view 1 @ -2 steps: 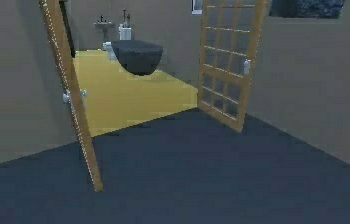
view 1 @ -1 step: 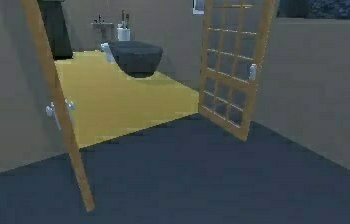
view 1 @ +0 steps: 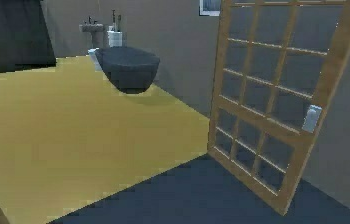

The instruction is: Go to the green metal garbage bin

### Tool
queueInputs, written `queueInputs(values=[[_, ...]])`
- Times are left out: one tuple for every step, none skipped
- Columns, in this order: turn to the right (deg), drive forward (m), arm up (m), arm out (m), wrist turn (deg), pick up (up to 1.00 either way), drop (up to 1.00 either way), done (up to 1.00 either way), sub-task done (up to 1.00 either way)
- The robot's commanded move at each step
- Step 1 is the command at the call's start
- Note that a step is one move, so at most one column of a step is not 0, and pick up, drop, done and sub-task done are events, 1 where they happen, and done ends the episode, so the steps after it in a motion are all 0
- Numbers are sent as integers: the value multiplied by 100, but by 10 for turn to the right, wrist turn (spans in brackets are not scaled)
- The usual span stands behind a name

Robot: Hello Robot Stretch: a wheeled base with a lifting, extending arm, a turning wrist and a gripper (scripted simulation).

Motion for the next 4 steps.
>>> queueInputs(values=[[60,0,0,0,0,0,0,0,0],[0,25,0,0,0,0,0,0,0],[-360,0,0,0,0,0,0,0,0],[0,100,0,0,0,0,0,0,0]])
